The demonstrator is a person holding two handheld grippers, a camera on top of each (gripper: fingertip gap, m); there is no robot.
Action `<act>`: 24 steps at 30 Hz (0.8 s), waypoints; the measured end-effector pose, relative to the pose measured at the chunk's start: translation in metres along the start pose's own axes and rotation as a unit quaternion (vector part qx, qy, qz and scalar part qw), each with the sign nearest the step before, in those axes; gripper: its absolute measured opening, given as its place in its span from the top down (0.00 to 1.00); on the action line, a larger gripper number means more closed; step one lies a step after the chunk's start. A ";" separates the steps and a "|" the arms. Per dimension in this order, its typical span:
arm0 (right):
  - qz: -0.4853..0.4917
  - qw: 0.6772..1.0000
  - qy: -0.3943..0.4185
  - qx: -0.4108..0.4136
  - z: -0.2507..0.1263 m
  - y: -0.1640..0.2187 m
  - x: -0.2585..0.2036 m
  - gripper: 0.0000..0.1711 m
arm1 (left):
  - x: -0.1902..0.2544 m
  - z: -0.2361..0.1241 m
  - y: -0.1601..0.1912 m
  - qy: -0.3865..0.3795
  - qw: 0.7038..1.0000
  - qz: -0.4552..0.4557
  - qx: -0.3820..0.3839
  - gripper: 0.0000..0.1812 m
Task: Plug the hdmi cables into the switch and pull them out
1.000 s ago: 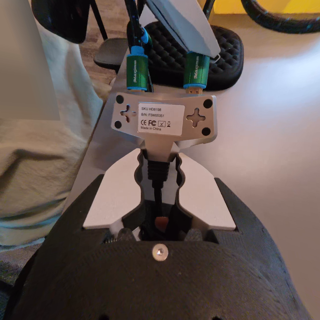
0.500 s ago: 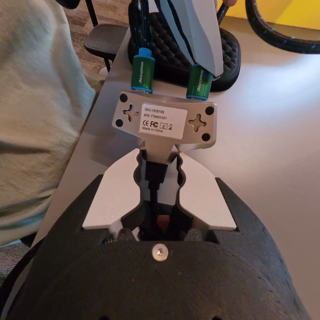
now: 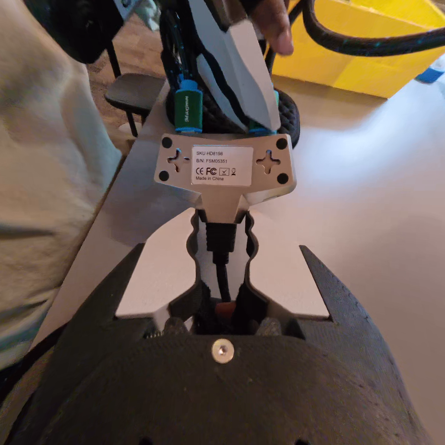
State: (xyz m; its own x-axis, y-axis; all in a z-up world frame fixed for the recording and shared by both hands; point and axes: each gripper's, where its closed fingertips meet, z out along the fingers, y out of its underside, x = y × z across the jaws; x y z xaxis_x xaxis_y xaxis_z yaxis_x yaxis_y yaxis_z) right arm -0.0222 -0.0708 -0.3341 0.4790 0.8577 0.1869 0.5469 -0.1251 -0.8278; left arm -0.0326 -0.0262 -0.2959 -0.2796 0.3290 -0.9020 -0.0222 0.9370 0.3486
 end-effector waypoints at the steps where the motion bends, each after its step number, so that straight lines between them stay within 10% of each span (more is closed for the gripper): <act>1: 0.004 1.000 0.004 -0.016 0.000 0.005 0.001 0.79 | 0.003 -0.001 0.006 0.004 1.000 0.005 -0.022 0.83; 4: 0.022 1.000 0.011 -0.002 -0.004 0.005 0.000 0.79 | 0.012 -0.005 0.033 0.010 0.994 0.020 -0.103 0.77; 10: 0.013 1.000 0.011 -0.017 -0.001 0.007 -0.005 0.78 | -0.005 -0.007 0.026 -0.074 0.988 0.075 -0.114 0.99; 14: 0.019 0.999 0.015 -0.034 0.008 0.012 -0.002 0.59 | 0.003 -0.003 0.023 -0.057 0.993 0.029 -0.098 1.00; 24: -0.033 0.991 0.004 -0.126 0.023 0.033 -0.010 0.74 | 0.013 0.006 0.017 -0.023 0.996 0.019 -0.087 1.00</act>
State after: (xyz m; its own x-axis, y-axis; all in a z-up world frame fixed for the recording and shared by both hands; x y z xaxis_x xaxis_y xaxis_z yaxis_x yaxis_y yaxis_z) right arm -0.0244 -0.0716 -0.3758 0.4415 0.8642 0.2415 0.7308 -0.1901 -0.6556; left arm -0.0306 -0.0056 -0.3034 -0.2389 0.3731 -0.8965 -0.1787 0.8905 0.4183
